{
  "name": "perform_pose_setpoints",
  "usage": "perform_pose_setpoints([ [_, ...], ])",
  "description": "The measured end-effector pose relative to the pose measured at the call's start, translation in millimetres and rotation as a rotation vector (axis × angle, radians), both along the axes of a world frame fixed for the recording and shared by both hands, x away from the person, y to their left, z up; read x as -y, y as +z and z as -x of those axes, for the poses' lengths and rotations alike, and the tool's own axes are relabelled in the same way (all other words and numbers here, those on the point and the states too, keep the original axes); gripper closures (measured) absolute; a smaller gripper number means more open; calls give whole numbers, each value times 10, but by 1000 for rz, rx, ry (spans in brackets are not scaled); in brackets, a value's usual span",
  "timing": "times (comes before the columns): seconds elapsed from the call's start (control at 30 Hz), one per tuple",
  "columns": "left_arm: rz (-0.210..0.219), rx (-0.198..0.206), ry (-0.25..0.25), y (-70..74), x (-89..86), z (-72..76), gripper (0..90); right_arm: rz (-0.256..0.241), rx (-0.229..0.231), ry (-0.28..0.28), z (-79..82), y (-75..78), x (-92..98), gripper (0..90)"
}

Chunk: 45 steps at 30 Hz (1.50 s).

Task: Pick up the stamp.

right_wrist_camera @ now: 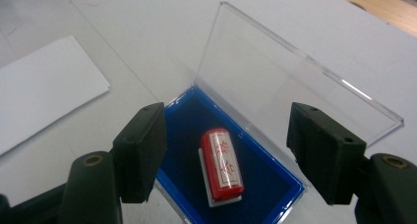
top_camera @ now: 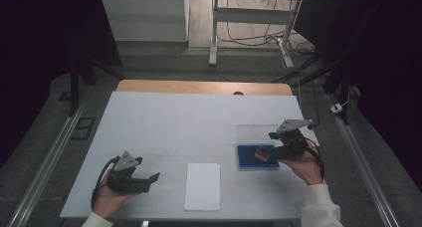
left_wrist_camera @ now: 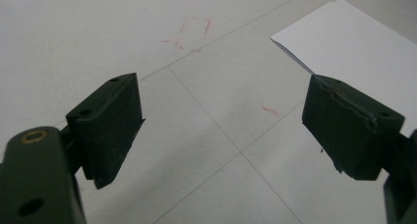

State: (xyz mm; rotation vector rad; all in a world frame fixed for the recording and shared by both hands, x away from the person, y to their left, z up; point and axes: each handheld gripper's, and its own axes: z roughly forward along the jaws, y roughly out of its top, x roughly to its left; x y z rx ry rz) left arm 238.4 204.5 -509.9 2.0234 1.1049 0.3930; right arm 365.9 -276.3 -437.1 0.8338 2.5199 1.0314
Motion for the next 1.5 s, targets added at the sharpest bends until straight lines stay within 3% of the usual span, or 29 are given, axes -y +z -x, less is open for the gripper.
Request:
perform_pose_setpoints([
  [0.13, -1, 2, 2, 3, -2, 7, 156, 16, -24, -12, -33, -92, 7, 319],
  [0.47, -6, 2, -1, -3, -8, 8, 155, 31, -26, -7, -30, -163, -10, 379],
  [0.73, -8, -2, -5, -13, -1, -1, 155, 60, -53, 1, -50, -258, -10, 476],
  [1.1, -15, -6, -4, -18, 1, -9, 154, 94, -70, 7, -55, -285, -43, 619],
  [1.5, -19, -8, -1, -25, -5, -11, 153, 117, -62, 20, -44, -283, -55, 668],
])
